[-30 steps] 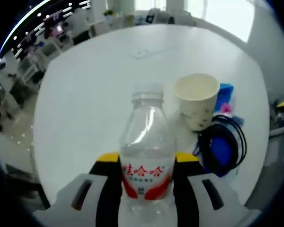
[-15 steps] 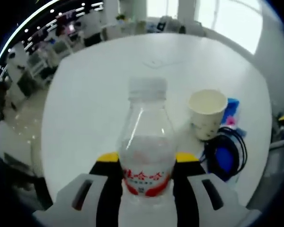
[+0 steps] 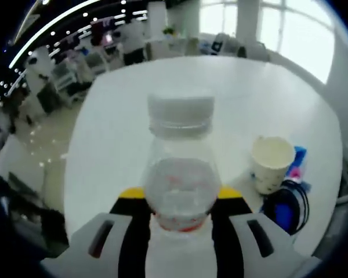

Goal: Arrange the tabletop items into an orderly group along one side of the table until the central work area is clear of visible clutter.

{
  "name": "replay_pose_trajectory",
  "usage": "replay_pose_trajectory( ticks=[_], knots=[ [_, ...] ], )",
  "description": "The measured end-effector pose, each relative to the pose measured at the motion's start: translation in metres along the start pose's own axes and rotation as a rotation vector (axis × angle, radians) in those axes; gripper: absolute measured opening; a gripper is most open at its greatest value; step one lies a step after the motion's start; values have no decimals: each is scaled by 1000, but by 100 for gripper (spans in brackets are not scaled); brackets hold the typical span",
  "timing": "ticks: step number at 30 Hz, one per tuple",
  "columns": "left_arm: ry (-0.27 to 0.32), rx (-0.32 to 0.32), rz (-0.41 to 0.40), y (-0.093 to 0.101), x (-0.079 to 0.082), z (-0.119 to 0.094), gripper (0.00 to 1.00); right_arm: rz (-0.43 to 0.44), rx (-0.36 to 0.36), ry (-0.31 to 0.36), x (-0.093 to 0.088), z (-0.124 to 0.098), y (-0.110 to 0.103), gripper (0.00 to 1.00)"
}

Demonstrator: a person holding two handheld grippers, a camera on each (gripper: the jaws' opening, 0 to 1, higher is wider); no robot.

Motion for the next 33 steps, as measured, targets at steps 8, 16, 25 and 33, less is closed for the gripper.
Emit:
replay_pose_trajectory(
  ticks=[8, 16, 25, 33],
  knots=[
    [52, 72, -132, -25, 6, 0, 37, 2, -1, -3, 0, 0, 0, 90],
    [129, 167, -168, -42, 10, -12, 38, 1, 0, -9, -1, 1, 0, 90],
    [163, 191, -234, -52, 10, -14, 38, -1, 4, -15, -2, 1, 0, 90],
    [177, 191, -200, -51, 14, -11, 38, -1, 3, -15, -3, 1, 0, 90]
  ],
)
Point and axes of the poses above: the point that each gripper's makers call its tool centre point, and the gripper's own axes: z roughly forward along the fingers, y roughly to its right, x roughly out of its top, the point moved 1 cm from there along -z, roughly backward along the fingers, and after that the axes turned 3 degrees about -y, right-handed, at the moved point
